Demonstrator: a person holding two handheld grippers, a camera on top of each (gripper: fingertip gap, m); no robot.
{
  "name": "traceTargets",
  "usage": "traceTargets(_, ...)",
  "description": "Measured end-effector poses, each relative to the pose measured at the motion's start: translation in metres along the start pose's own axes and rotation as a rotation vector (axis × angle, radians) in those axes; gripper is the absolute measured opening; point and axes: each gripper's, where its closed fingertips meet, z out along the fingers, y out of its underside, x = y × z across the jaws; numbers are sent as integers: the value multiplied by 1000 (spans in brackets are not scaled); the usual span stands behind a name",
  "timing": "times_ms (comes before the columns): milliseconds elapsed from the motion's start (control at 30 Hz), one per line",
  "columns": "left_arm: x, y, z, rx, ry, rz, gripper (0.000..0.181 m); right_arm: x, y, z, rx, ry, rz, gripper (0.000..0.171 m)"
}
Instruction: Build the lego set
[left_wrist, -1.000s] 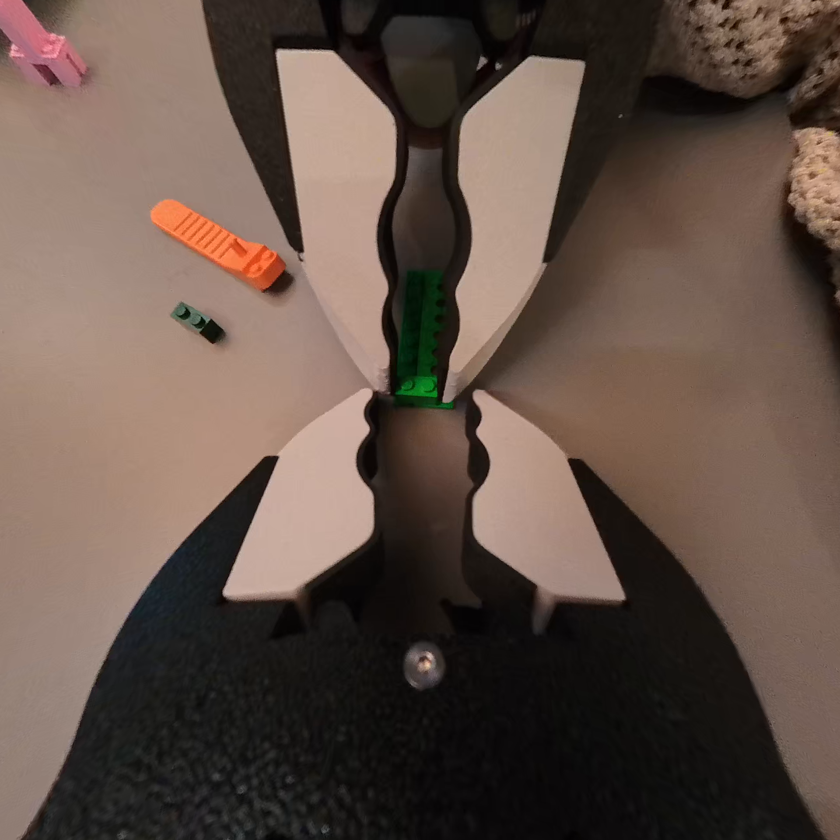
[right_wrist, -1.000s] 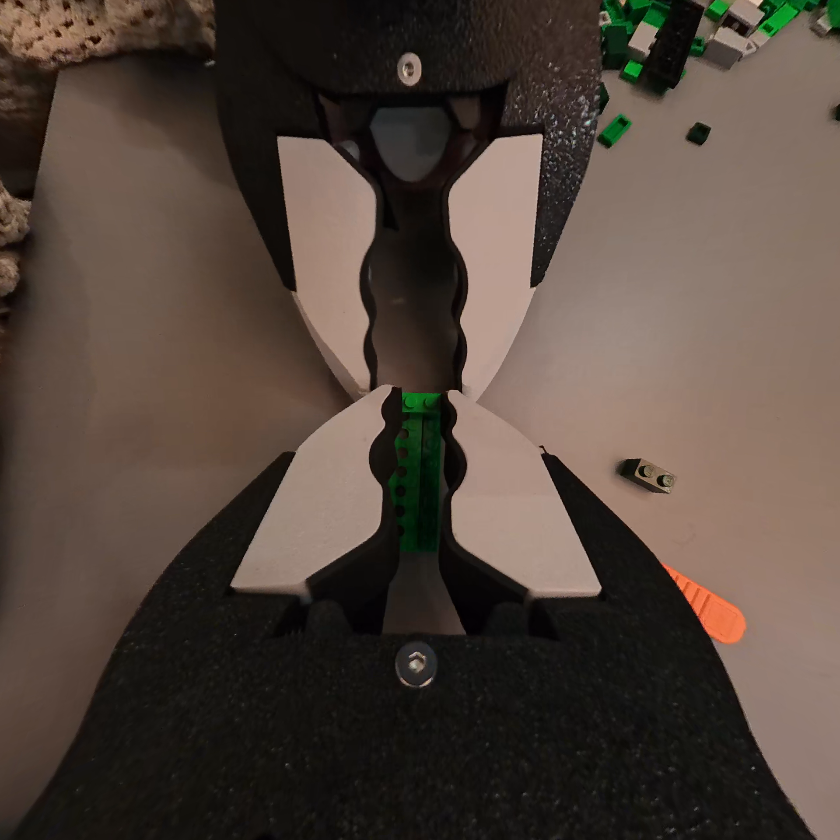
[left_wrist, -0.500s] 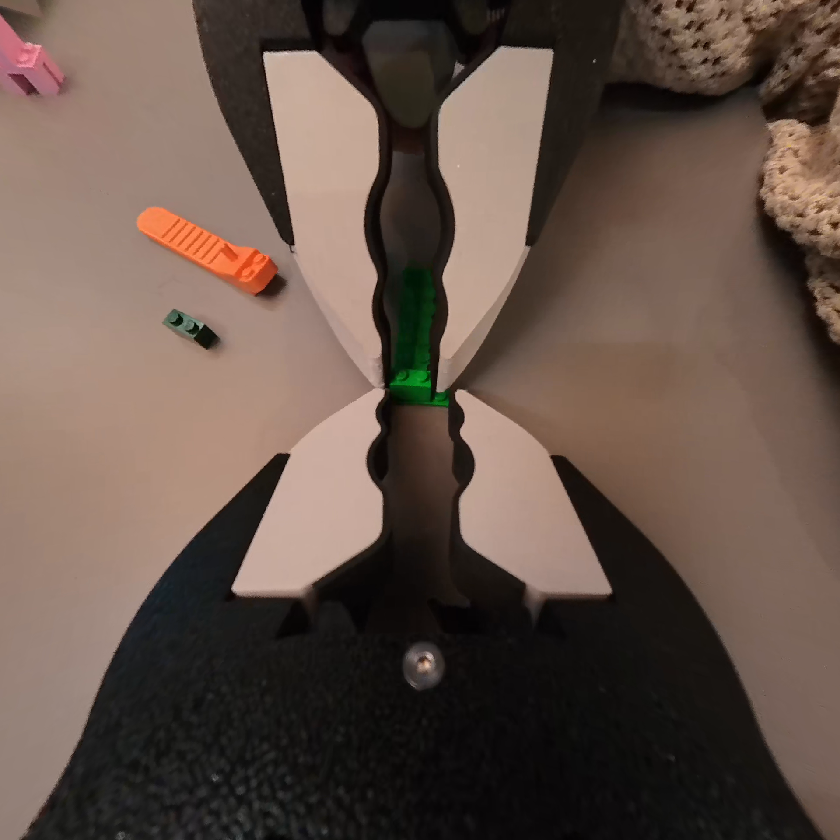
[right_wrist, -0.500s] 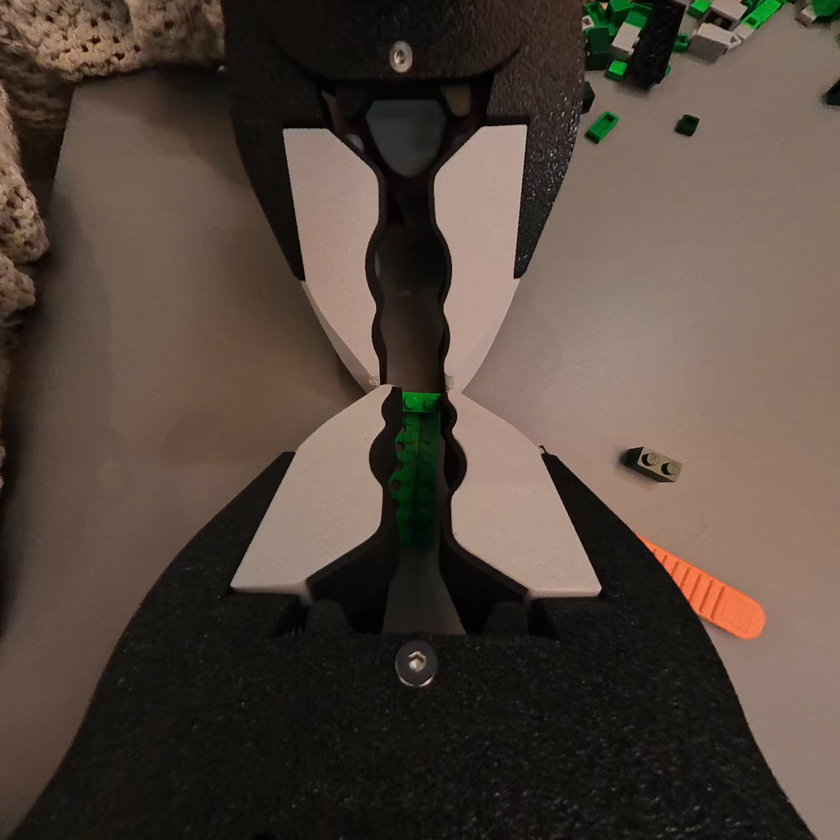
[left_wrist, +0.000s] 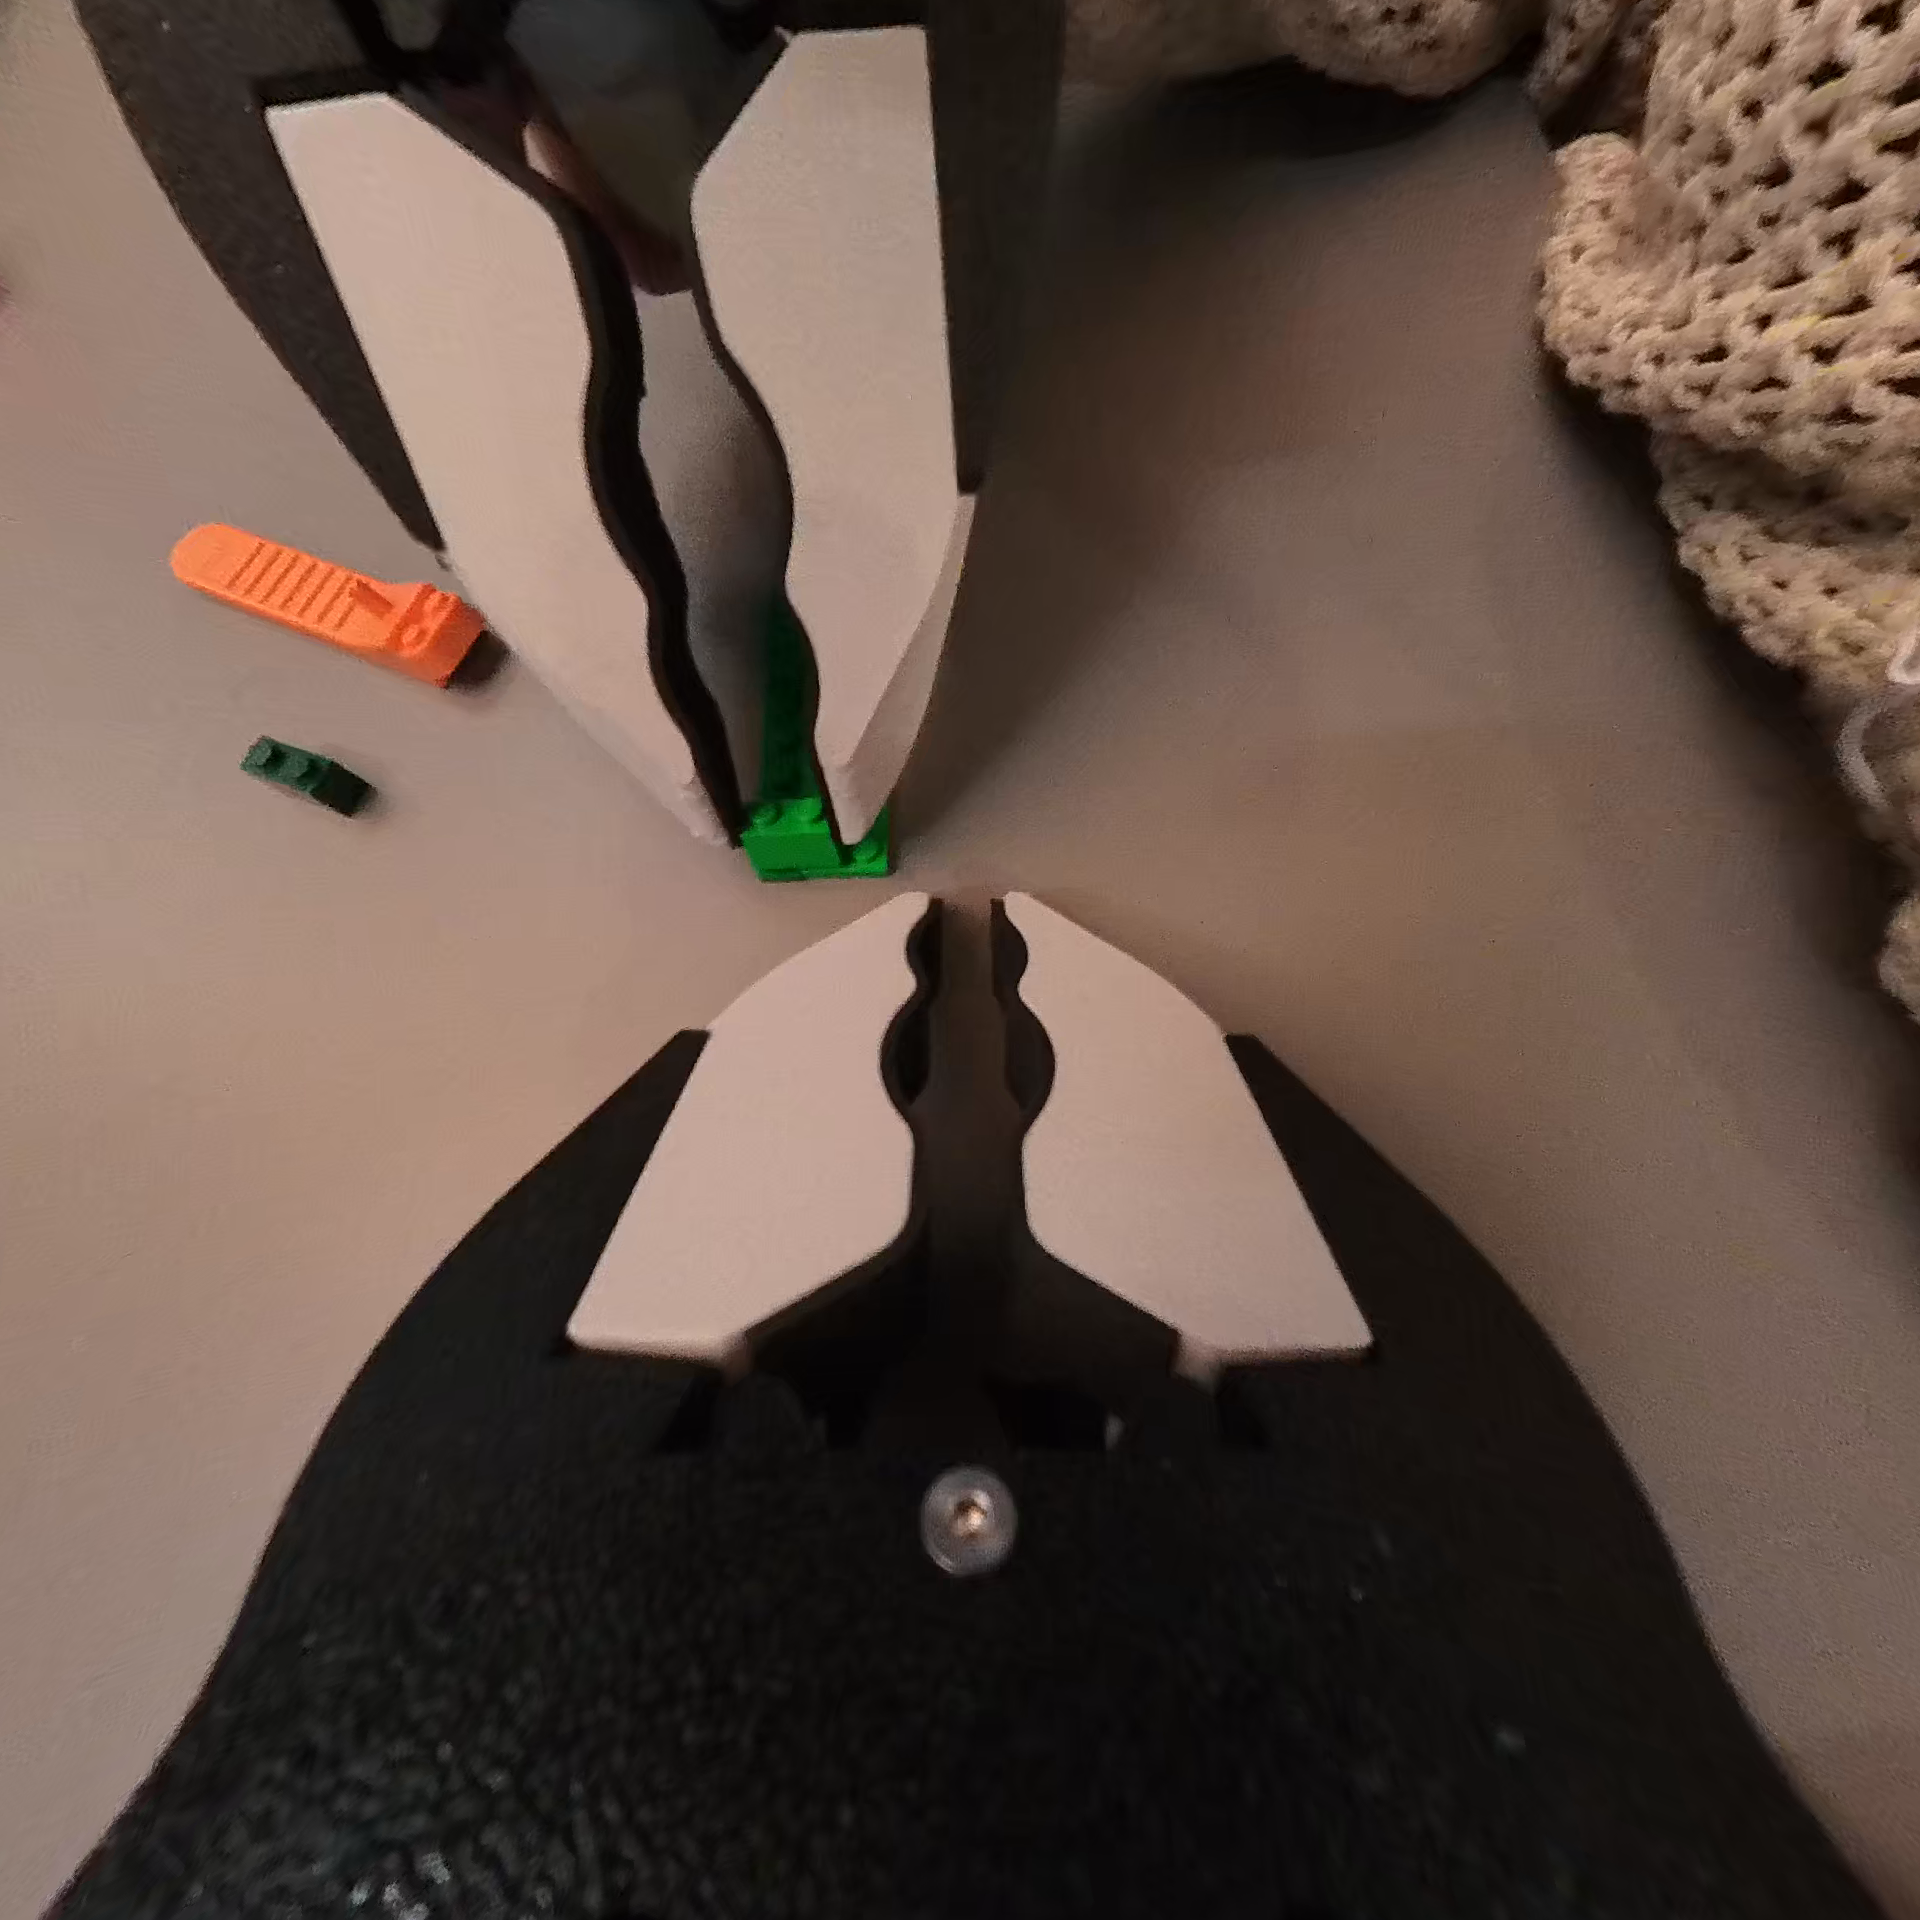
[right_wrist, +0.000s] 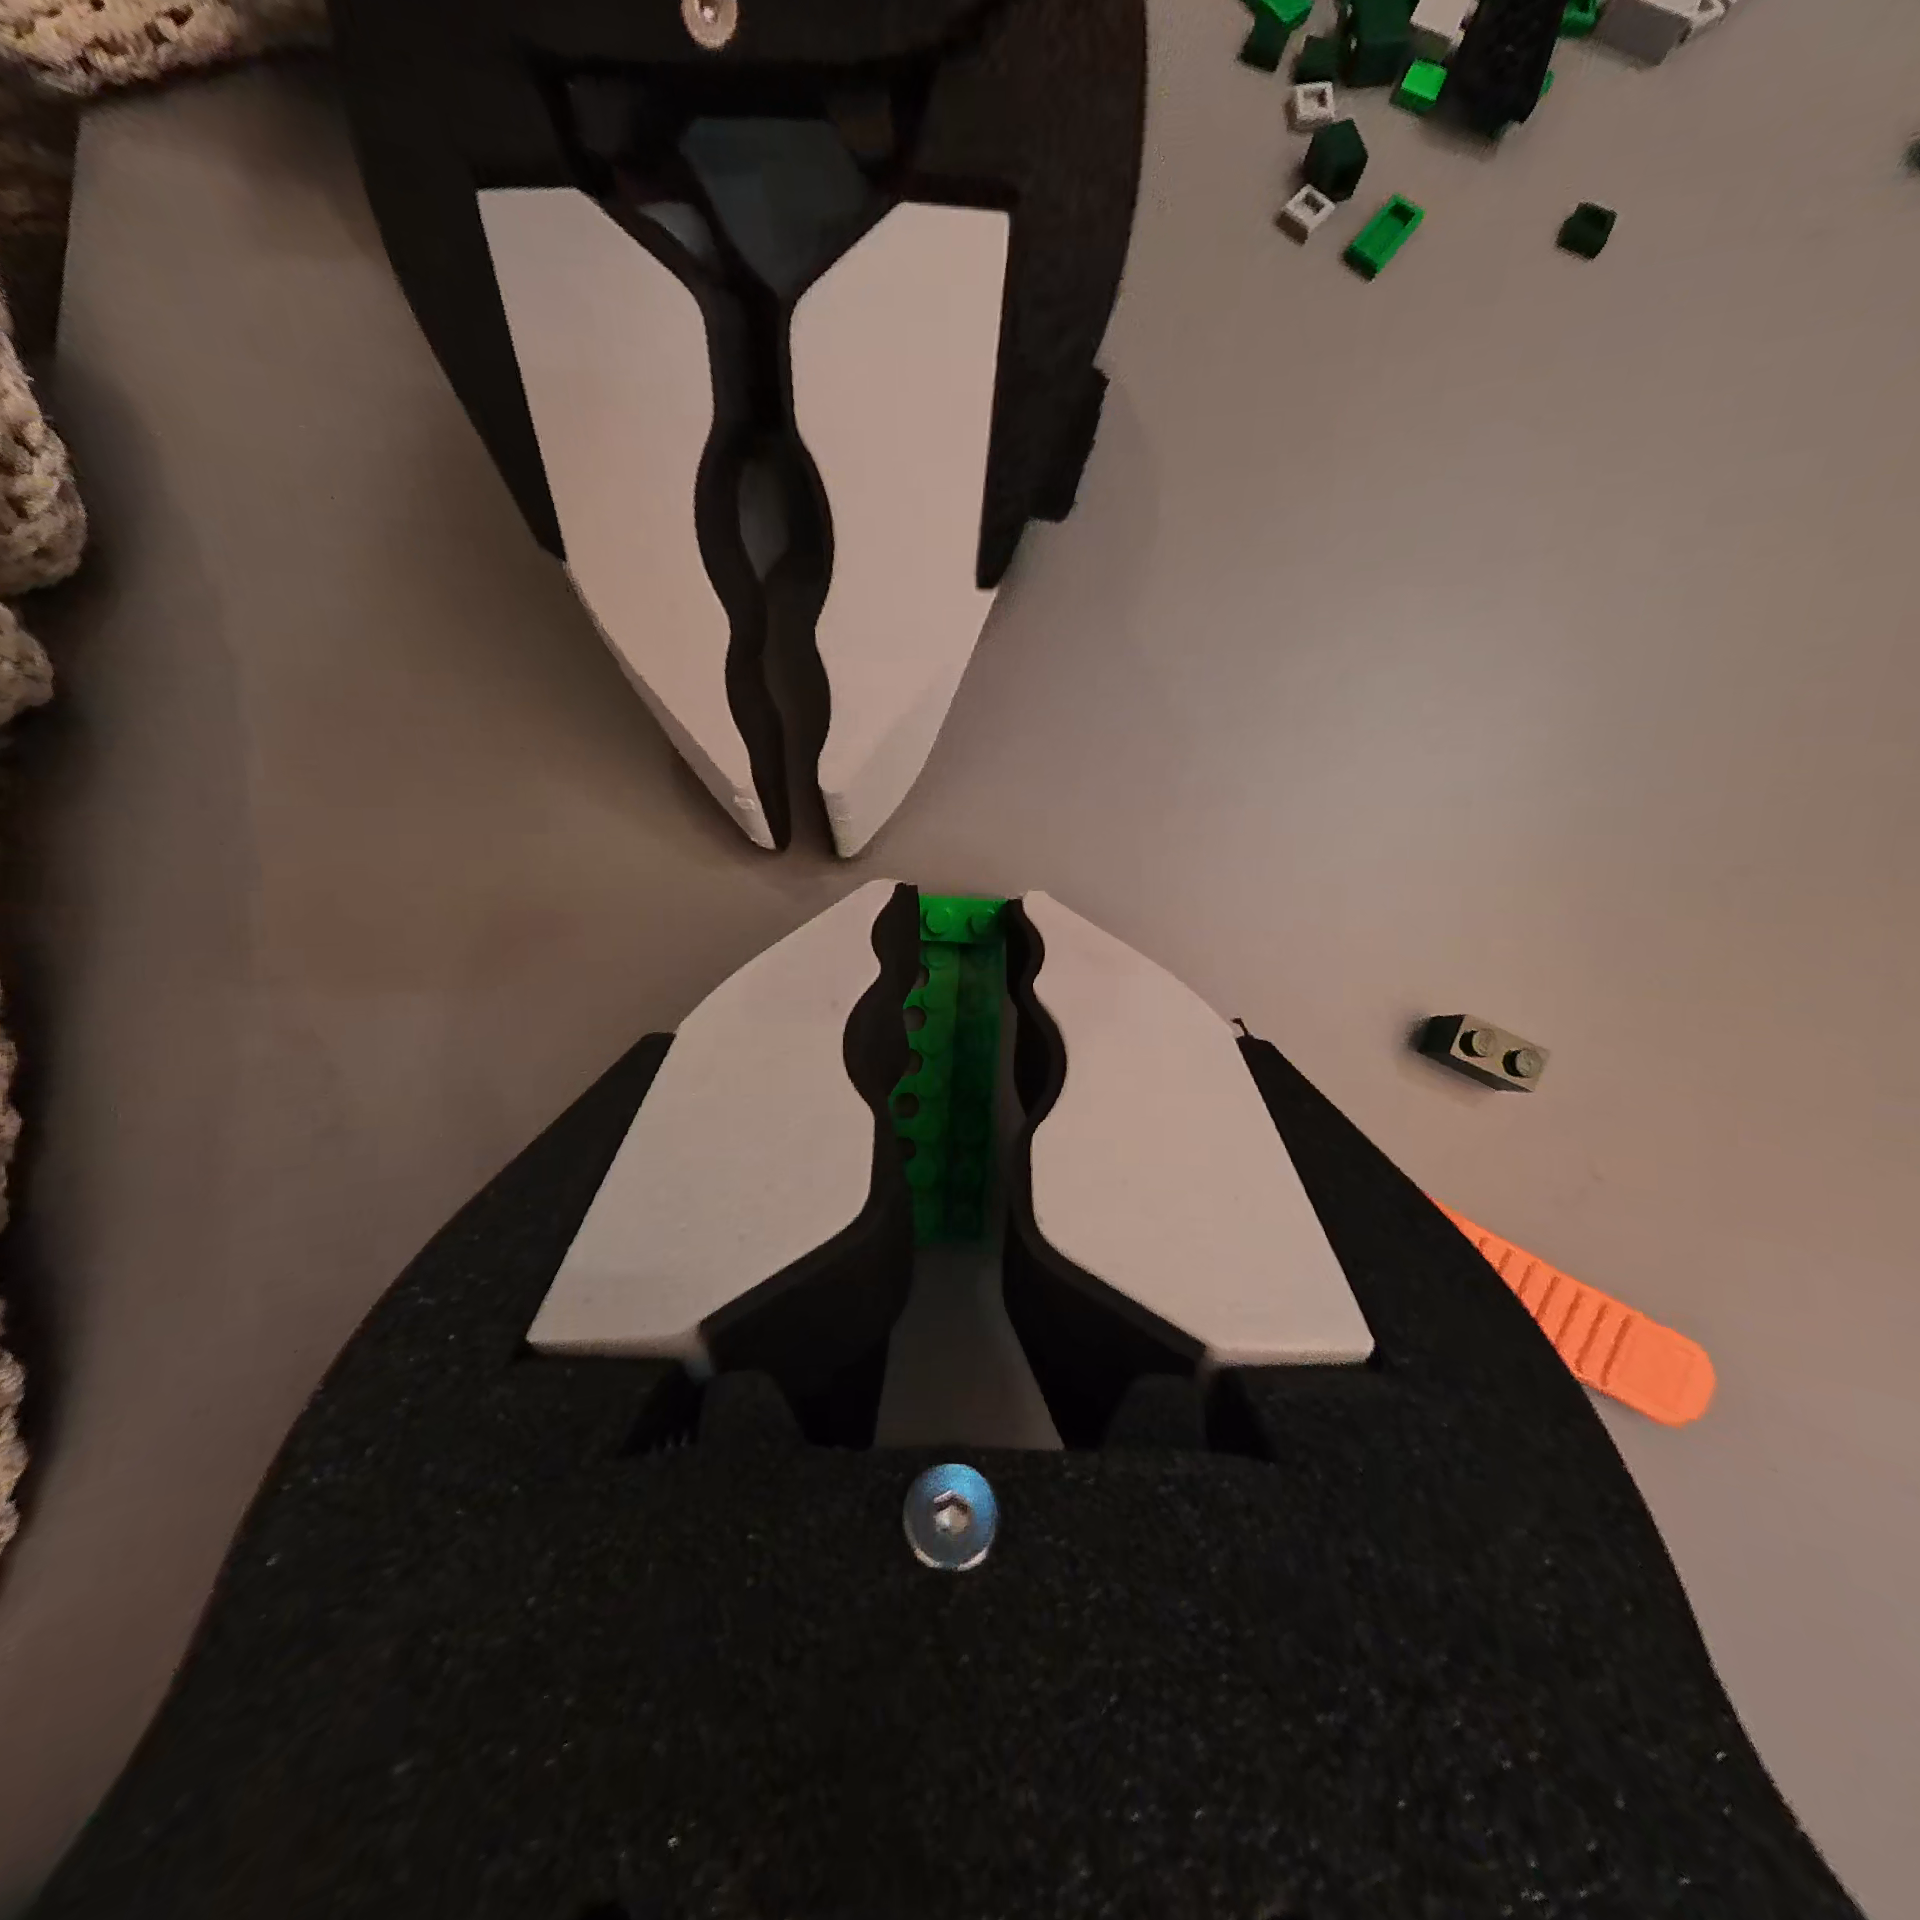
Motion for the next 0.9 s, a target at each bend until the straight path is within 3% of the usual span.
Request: traceTargets(900, -5, 3, 9, -9, -6, -40, 5, -1, 0, 2, -304, 2, 92, 16)
